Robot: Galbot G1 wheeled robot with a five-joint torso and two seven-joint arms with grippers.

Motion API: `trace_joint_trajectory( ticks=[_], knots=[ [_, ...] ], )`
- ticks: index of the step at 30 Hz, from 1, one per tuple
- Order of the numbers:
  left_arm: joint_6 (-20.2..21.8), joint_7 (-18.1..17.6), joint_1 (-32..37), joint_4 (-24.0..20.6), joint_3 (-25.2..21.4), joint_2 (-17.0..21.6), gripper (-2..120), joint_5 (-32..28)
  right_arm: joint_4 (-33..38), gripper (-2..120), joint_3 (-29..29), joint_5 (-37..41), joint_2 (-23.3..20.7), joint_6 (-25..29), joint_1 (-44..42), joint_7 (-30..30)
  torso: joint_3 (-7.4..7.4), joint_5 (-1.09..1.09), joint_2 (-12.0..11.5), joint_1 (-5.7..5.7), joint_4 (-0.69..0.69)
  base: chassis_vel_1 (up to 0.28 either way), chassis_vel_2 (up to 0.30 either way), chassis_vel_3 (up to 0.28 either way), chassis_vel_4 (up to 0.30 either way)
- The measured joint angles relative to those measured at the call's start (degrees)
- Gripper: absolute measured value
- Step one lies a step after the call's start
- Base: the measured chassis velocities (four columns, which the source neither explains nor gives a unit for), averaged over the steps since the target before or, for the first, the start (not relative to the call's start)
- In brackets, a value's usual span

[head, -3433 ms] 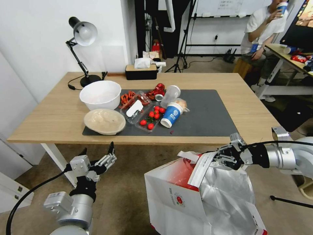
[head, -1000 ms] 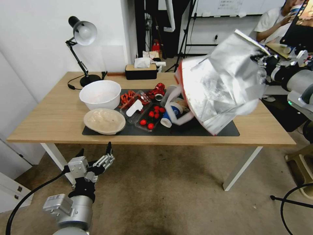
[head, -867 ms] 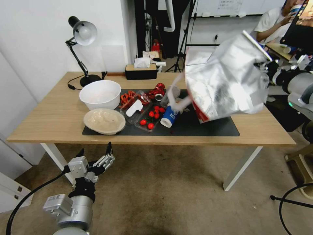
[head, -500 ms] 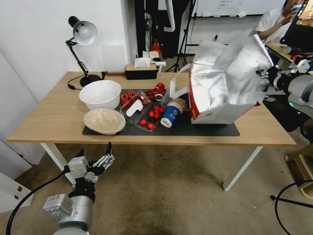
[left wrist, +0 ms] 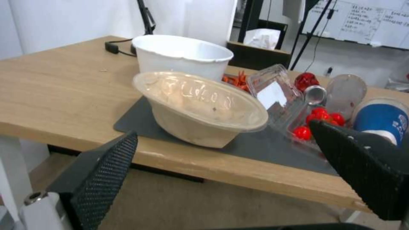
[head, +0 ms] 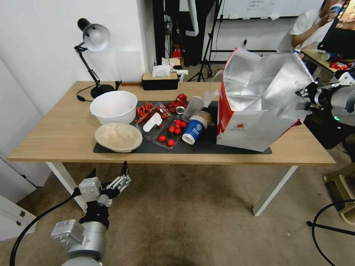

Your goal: Pick up the food delivery bag from the floor and place it on the table.

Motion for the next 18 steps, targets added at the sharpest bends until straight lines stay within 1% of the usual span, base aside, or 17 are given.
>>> trace_joint_trajectory(
  ticks=[18],
  knots=[
    [0.00, -0.06, -0.10, 0.11, -0.29, -0.17, 100, -0.09, -2.04, 0, -0.73, -0.98, 0.93, -1.52, 0.26, -1.96, 0.00, 0.00, 0.00, 0.00, 0.00, 0.000, 0.000, 0.000, 0.000]
  ],
)
